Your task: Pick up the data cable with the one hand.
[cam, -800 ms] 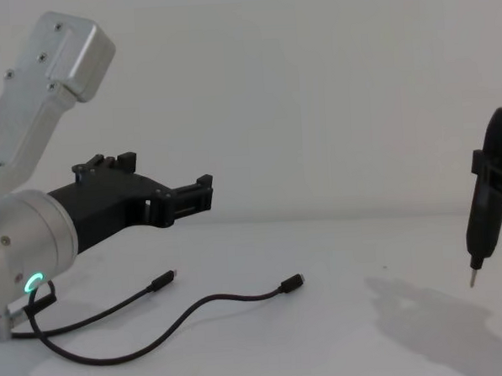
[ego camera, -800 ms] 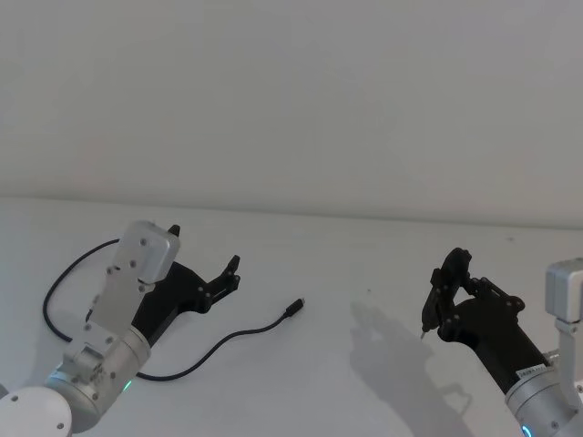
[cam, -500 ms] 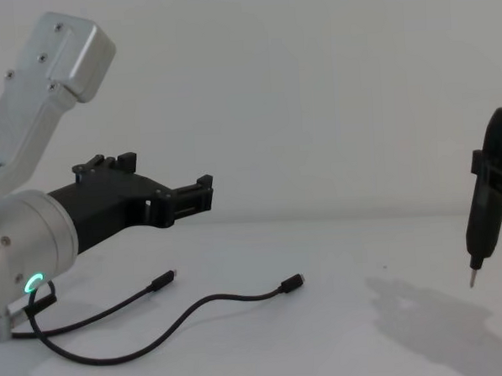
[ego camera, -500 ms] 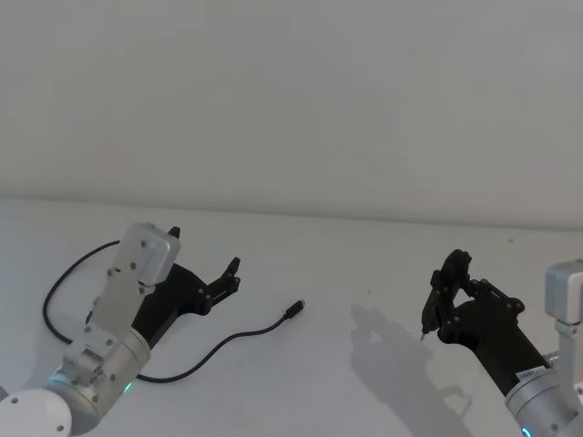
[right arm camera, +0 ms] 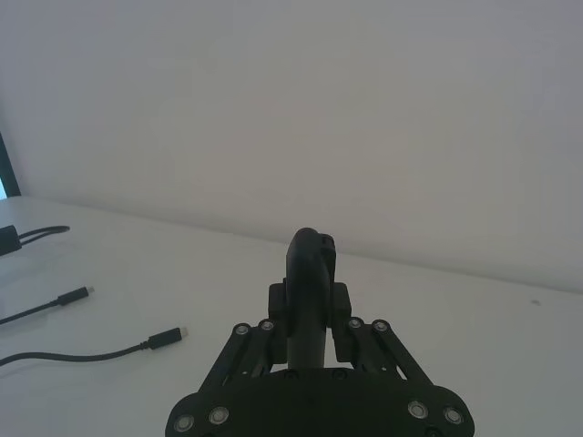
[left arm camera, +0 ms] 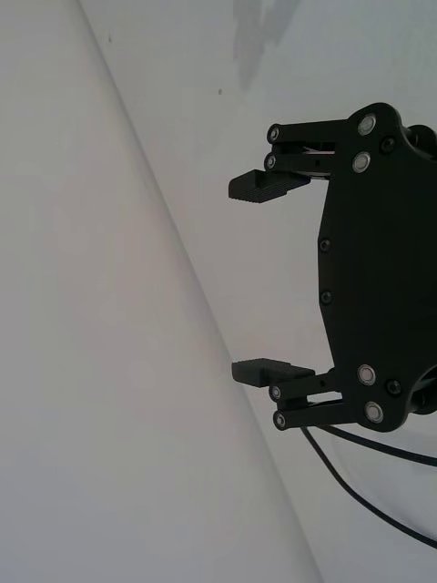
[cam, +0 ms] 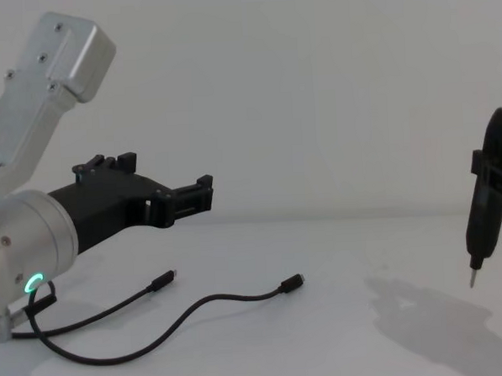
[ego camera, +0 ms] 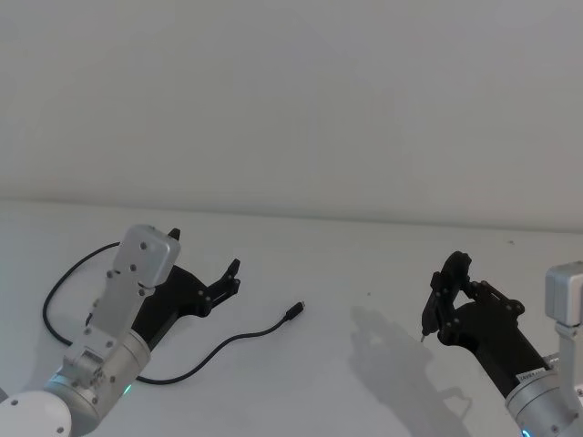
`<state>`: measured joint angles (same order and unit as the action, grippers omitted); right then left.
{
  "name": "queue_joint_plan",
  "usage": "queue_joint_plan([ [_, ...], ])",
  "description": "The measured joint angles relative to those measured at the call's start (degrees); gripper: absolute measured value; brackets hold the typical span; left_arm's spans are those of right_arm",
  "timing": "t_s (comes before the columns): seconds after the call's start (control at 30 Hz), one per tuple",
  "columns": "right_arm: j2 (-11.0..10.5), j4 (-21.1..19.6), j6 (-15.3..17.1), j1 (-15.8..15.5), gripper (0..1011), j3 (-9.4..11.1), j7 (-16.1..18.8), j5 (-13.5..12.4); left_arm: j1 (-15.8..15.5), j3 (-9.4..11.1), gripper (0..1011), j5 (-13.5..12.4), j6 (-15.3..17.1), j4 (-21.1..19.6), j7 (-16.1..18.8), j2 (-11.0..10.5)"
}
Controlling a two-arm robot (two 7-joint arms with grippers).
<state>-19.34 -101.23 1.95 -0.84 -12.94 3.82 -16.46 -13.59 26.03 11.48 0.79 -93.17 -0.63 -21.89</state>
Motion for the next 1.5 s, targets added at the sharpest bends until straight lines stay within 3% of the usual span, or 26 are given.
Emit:
queue_joint_plan([
  [0.57,0.02,0.03,0.0,0.03,275,0.0,0.02,0.0,-0.05,0.0,1001,-0.01,0.0,-0.01,-0.07,0.01],
  [0.8,0.41,1.23,-0.07,1.77,274,-0.22,1.17,-0.27,-1.38,0.37,1001,0.12,0.01,0.69,-2.38,-0.12],
  [1.2,4.47,10.42,-4.28,11.58,274,-2.59,6.59,-1.54,-4.64,1.38,1001,2.82,2.43,2.12,-10.53,-1.43],
  [1.5,7.62,17.28,-7.48,17.86,274,-4.27,9.82,-1.71,-6.58,1.83,1001,6.19,7.3,2.32,-18.64,-4.04],
])
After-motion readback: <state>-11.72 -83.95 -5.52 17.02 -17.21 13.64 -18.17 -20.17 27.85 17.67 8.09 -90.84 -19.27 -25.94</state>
